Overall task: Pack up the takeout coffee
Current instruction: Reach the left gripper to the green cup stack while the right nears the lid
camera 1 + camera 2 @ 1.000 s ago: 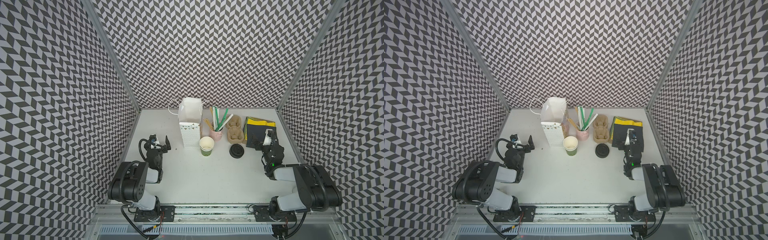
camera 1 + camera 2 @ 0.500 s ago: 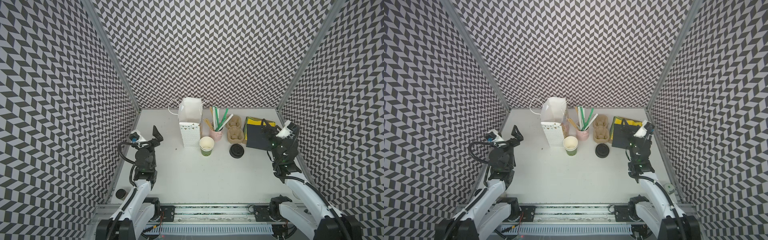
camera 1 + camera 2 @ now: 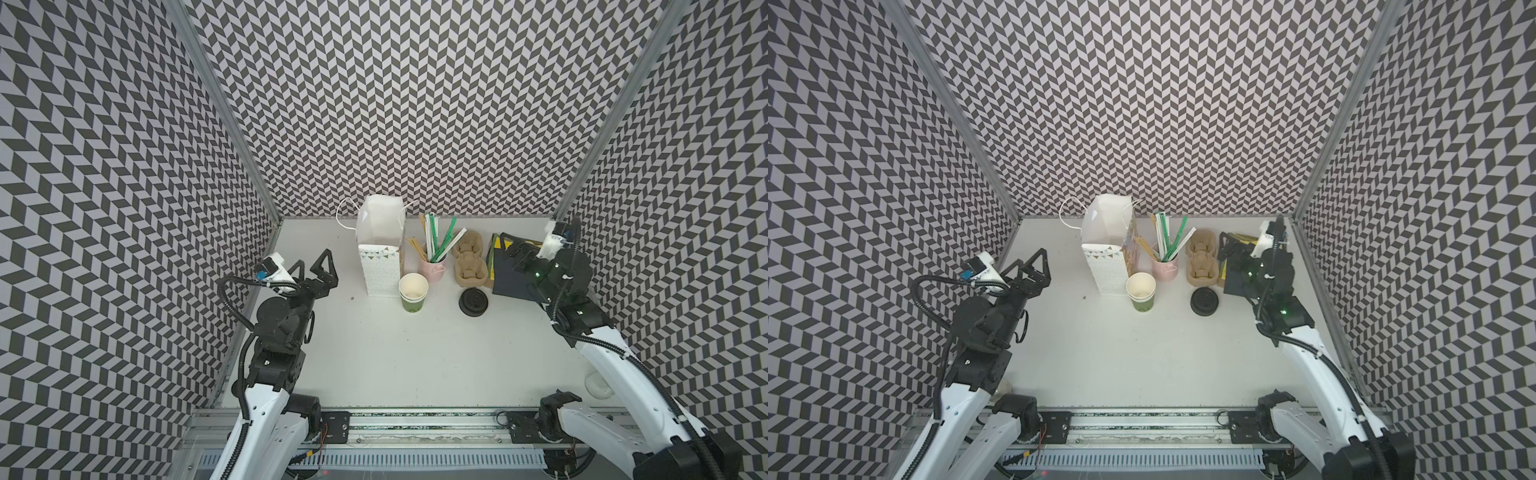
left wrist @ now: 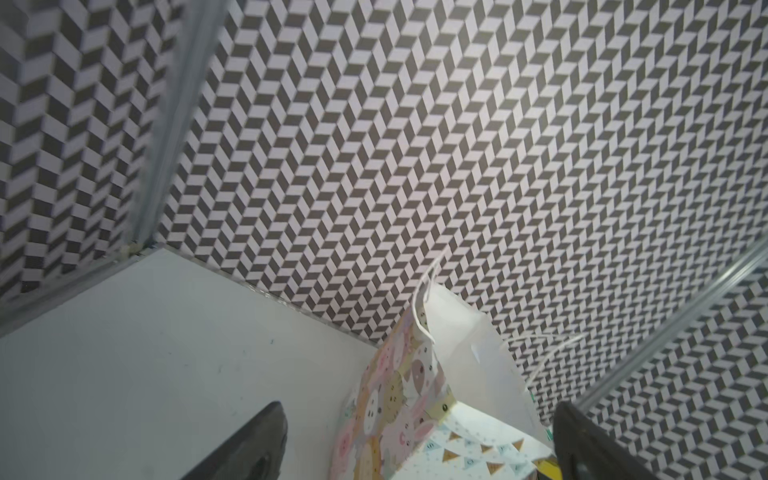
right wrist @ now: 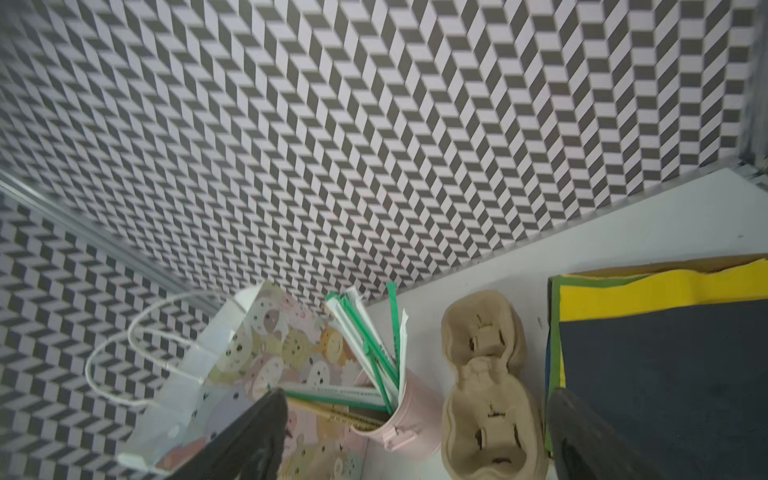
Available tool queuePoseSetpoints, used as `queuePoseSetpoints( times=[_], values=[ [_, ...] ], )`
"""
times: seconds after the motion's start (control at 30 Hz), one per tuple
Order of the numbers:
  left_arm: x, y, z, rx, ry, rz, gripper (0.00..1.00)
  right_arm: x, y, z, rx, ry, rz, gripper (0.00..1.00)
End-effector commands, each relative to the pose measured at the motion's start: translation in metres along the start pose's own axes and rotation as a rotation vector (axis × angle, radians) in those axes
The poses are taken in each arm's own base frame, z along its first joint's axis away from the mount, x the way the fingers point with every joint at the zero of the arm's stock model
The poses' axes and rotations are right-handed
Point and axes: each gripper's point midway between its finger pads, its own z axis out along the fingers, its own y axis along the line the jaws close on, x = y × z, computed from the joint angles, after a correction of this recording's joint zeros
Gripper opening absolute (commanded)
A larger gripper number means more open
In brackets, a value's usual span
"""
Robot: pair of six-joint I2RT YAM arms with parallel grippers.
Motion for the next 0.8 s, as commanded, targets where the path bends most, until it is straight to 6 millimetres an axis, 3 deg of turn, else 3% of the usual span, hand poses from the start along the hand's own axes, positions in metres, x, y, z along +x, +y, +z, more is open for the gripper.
queuePoseSetpoints(
  times=[0.0, 0.13, 0.23, 0.37, 0.63, 0.77],
  values=[
    [0.038, -0.012, 0.008, 0.022, 0.213, 0.026, 0.96, 0.035, -0.005, 0.004, 0.110, 0.118, -0.120, 0.95],
    [0.070, -0.028, 0.011, 0.024, 0.331, 0.038, 0.90, 0.058, -0.006, 0.003, 0.124, 0.173, -0.151, 0.94],
    [0.096, -0.036, 0.013, -0.017, 0.413, 0.056, 0.89, 0.064, -0.011, -0.002, 0.137, 0.181, -0.160, 0.94],
    [0.136, -0.037, 0.018, -0.092, 0.537, 0.089, 0.78, 0.069, -0.007, -0.008, 0.118, 0.181, -0.164, 0.94],
    [0.184, -0.049, 0.028, -0.138, 0.637, 0.116, 0.60, 0.082, 0.000, -0.011, 0.086, 0.203, -0.190, 0.93],
    [0.207, -0.058, 0.034, -0.150, 0.688, 0.133, 0.56, 0.087, 0.006, -0.012, 0.067, 0.214, -0.203, 0.93]
  ],
)
